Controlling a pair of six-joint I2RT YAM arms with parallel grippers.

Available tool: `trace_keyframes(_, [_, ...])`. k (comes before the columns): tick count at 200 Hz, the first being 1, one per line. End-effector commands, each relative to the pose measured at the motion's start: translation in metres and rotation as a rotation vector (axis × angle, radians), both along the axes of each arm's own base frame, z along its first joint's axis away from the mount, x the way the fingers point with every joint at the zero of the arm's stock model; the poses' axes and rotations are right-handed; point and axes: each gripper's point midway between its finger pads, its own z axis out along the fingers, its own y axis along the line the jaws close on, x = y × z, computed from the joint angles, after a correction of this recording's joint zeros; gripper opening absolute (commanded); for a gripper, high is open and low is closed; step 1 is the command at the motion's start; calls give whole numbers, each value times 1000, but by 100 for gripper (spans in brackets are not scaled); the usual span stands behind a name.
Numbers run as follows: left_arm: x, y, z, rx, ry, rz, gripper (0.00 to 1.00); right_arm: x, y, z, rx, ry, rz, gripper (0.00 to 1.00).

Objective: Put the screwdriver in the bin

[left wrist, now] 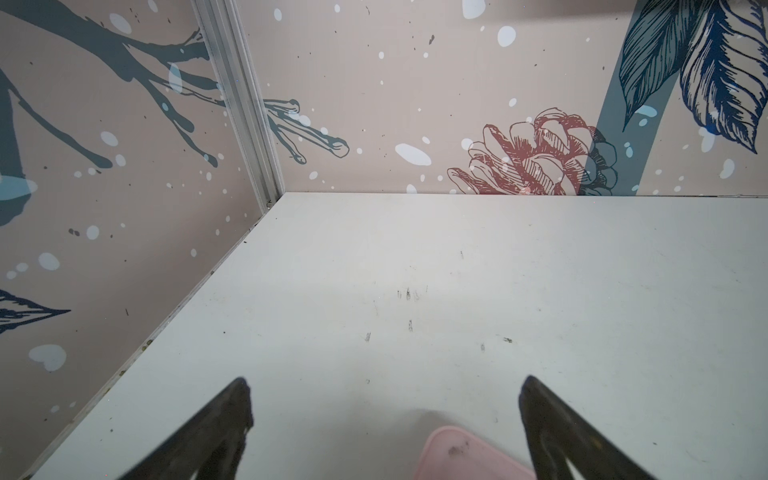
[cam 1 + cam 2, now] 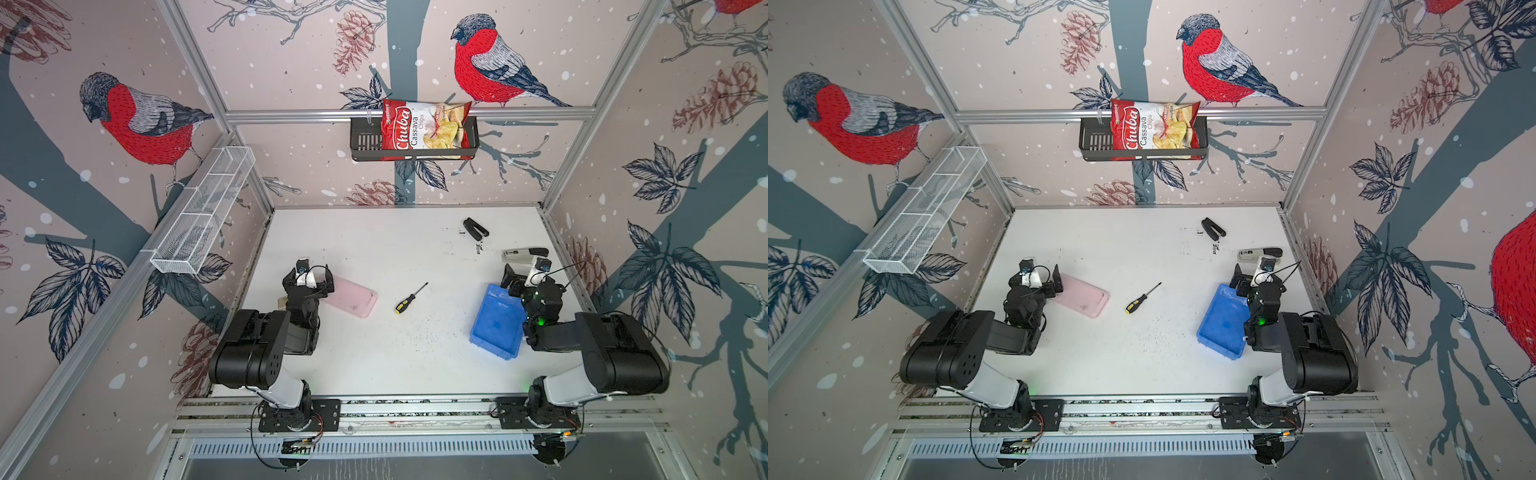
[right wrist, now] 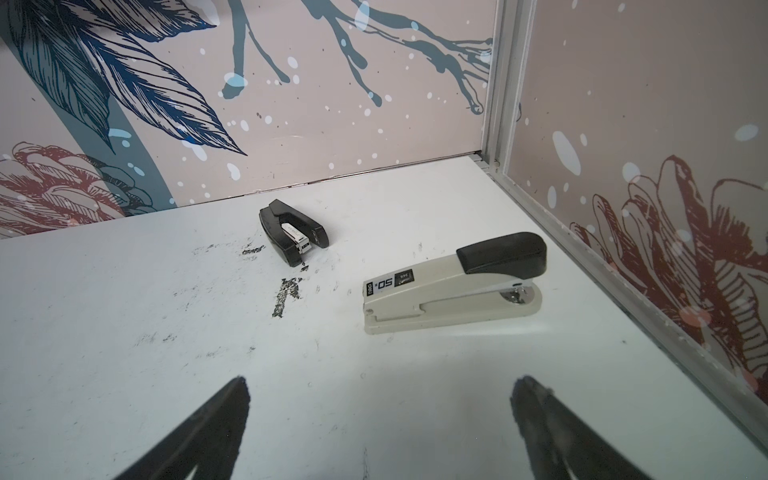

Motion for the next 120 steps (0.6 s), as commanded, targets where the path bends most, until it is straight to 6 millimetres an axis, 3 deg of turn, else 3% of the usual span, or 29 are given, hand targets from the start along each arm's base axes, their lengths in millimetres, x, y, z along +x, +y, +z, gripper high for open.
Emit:
trace_keyframes(1, [0,0,5,-13,-23,-2,99,1,-2,12,-10,-48,-11,100])
trace_keyframes(67, [-1,-12,22,30,-26,-28,99,-5,-5,29,-4,-77,-27,100])
trace_keyframes(120, [-6,-49,37,120,-3,-177,99,-7,1,44,-11,-79,3,100])
